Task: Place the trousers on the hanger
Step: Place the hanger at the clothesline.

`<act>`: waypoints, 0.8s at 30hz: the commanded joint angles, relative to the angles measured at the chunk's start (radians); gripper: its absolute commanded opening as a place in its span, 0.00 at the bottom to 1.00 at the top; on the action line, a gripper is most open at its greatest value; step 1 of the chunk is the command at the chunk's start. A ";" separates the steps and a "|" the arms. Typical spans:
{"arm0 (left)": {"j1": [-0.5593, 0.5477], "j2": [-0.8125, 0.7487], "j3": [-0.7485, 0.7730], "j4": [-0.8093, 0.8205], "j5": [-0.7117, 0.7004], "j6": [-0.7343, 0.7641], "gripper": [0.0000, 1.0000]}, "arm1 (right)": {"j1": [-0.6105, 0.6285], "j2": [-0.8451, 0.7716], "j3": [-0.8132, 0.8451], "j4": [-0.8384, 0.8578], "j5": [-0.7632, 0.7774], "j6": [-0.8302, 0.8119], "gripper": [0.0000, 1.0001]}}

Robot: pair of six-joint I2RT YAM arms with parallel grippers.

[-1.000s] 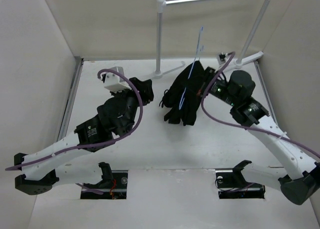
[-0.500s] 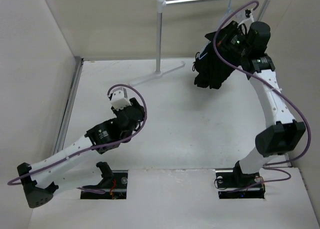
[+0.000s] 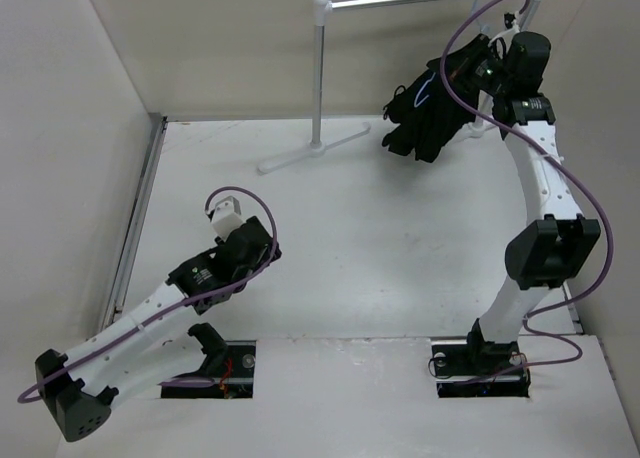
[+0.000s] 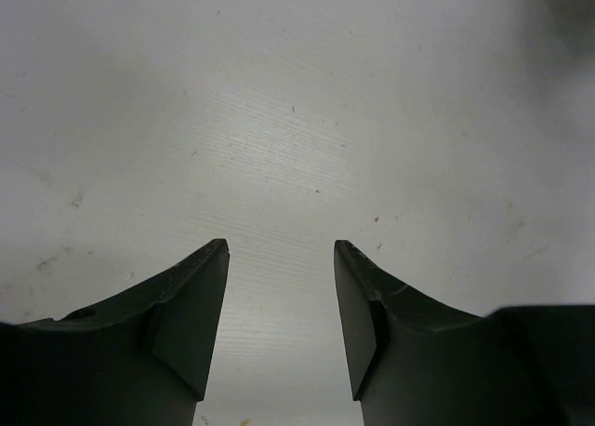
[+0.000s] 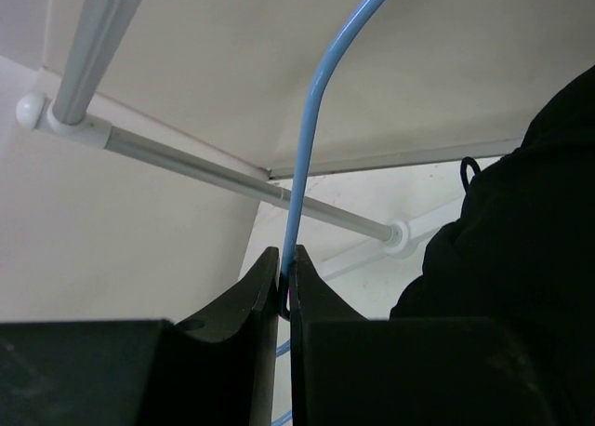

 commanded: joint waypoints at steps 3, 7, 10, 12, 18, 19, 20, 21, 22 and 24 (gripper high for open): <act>0.018 0.000 0.006 0.001 0.018 -0.022 0.48 | -0.022 0.012 0.071 0.103 -0.025 -0.018 0.00; 0.038 -0.011 0.004 -0.001 0.029 -0.020 0.49 | -0.041 0.017 0.052 0.101 -0.025 -0.015 0.00; 0.046 -0.011 0.003 -0.001 0.033 -0.020 0.50 | -0.049 0.010 0.026 0.101 -0.016 -0.014 0.03; 0.053 0.000 0.004 -0.008 0.038 -0.020 0.51 | -0.052 0.000 0.003 0.108 0.000 -0.006 0.13; 0.101 0.046 0.046 -0.041 0.056 -0.009 0.60 | -0.050 -0.025 -0.003 0.100 0.015 0.002 0.68; 0.112 0.052 0.050 -0.039 0.062 -0.005 0.61 | -0.052 -0.035 -0.003 0.095 0.015 0.002 0.73; 0.122 0.057 0.056 -0.036 0.073 0.003 0.61 | -0.052 -0.048 -0.003 0.091 0.020 0.002 0.78; 0.133 0.060 0.061 -0.033 0.081 0.009 0.61 | -0.053 -0.058 -0.005 0.086 0.026 0.002 0.80; 0.145 0.066 0.067 -0.030 0.091 0.018 0.61 | -0.056 -0.072 -0.008 0.075 0.033 -0.001 0.83; 0.170 0.081 0.081 -0.030 0.107 0.038 0.63 | -0.064 -0.114 -0.029 0.055 0.056 -0.009 0.92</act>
